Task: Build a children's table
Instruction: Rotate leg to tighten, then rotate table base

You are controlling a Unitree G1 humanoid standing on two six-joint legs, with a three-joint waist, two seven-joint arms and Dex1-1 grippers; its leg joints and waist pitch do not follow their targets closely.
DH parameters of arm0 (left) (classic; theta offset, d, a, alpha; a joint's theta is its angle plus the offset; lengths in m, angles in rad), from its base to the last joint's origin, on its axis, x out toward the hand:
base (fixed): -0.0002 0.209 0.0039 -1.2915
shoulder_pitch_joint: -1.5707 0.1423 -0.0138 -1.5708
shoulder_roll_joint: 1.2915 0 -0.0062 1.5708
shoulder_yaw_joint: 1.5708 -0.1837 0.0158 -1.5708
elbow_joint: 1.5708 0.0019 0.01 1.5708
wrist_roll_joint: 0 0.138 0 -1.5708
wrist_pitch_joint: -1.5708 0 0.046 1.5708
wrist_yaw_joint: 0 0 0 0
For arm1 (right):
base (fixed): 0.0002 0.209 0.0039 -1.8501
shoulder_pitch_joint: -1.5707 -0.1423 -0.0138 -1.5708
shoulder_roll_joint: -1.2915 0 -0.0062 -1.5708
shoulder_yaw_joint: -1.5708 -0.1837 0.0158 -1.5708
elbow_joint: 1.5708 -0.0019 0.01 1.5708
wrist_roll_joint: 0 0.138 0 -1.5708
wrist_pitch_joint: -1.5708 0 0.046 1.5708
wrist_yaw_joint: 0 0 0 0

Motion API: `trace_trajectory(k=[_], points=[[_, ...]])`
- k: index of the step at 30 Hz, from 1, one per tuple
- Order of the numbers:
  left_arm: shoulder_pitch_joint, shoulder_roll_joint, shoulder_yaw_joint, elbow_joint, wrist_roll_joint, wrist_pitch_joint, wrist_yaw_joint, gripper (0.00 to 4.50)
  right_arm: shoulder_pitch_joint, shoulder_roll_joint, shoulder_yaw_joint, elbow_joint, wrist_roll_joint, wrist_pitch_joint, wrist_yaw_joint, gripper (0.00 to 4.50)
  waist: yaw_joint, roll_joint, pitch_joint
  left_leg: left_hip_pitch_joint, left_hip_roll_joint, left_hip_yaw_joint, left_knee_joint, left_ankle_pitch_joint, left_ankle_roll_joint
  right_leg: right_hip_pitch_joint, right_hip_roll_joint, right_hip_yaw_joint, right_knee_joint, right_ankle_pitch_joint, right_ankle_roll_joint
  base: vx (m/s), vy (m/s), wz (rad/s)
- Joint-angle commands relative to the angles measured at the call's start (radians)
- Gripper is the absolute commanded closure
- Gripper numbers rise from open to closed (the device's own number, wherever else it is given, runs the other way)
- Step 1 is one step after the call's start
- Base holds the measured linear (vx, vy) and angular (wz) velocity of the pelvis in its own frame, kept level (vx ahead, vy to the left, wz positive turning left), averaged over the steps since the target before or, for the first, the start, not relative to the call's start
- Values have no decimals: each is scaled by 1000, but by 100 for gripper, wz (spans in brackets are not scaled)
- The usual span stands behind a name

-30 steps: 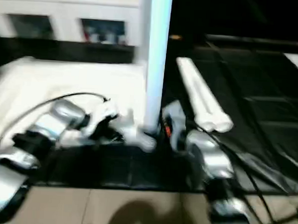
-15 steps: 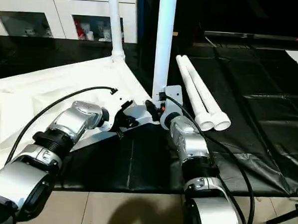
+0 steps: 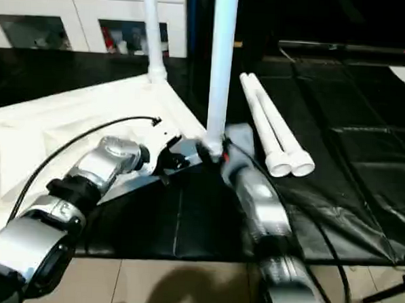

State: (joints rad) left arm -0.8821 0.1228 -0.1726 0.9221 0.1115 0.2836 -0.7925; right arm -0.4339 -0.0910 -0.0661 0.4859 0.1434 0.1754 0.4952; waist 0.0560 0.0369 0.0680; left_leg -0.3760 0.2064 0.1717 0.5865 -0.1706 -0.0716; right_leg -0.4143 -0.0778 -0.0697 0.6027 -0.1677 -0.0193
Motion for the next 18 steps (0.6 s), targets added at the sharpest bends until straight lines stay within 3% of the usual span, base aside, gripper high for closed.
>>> trace_trajectory(k=[1, 3, 4, 8, 9, 12, 13, 15, 16, 17, 18], points=[[-52, -3, 23, -25, -25, -43, 10, 392, 42, -13, 9, -92, 33, 44, 33, 0, 7, 4, -90, 8, 9, -2, -52, -141, 91, 80, -54, 37, -60, -21, -274, 0, 0, 0], [-50, -2, 23, -24, -23, -69, 13, 384, 81, -22, 6, -150, 58, 60, 54, 0, 11, 3, -86, 11, 11, -1, -55, -171, 84, 77, -55, 37, -66, -72, -264, 0, 0, 0], [-47, 0, 28, -34, -26, -85, 19, 359, 111, -27, 12, -195, 67, 73, 61, 0, 12, -2, -82, 12, 11, -1, -58, -191, 78, 76, -55, 36, -72, -118, -254, 0, 0, 0], [-39, 19, 53, -86, -49, -87, 21, 359, 168, -32, 39, -285, 82, 112, 83, 0, 12, -1, -79, 12, 12, -3, -63, -219, 59, 75, -56, 36, -79, -203, -225, 0, 0, 0], [-34, 32, 61, -113, -53, -76, 29, 359, 174, -28, 40, -297, 82, 123, 75, 0, 8, 4, -77, 11, 10, -4, -64, -233, 49, 73, -55, 35, -82, -234, -217, 0, 0, 0], [-1, 96, 93, -257, -61, 17, 35, 359, 166, -25, 70, -288, 58, 134, 72, 0, 5, 4, -77, 12, 15, -7, -69, -244, 31, 72, -57, 36, -79, -259, -211, 0, 0, 0], [27, 152, 106, -346, -51, 84, 32, 359, 157, -24, 90, -286, 51, 147, 78, 0, -1, 1, -77, 15, 16, -6, -69, -248, 24, 67, -54, 36, -79, -254, -211, 0, 0, 0], [43, 182, 106, -381, -40, 99, 23, 359, 151, -23, 96, -281, 46, 146, 75, 0, -3, 7, -76, 14, 13, -6, -68, -245, 23, 65, -52, 37, -78, -252, -210, 0, 0, 0], [80, 260, 117, -458, -17, 163, 5, 375, 133, -19, 108, -263, 42, 155, 75, 0, -4, 1, -77, 13, 15, -8, -69, -229, 19, 66, -54, 38, -71, -239, -210, 0, 0, 0], [80, 261, 117, -459, -17, 164, 5, 375, 132, -19, 108, -263, 42, 155, 75, 0, -4, 6, -77, 14, 18, -8, -71, -229, 14, 65, -54, 38, -69, -236, -210, 0, 0, 0], [96, 299, 120, -484, 4, 180, 3, 386, 124, -18, 115, -253, 36, 156, 75, 0, -8, -13, -75, 15, 15, -3, -69, -226, 18, 60, -49, 39, -76, -235, -204, 0, 0, 0]])
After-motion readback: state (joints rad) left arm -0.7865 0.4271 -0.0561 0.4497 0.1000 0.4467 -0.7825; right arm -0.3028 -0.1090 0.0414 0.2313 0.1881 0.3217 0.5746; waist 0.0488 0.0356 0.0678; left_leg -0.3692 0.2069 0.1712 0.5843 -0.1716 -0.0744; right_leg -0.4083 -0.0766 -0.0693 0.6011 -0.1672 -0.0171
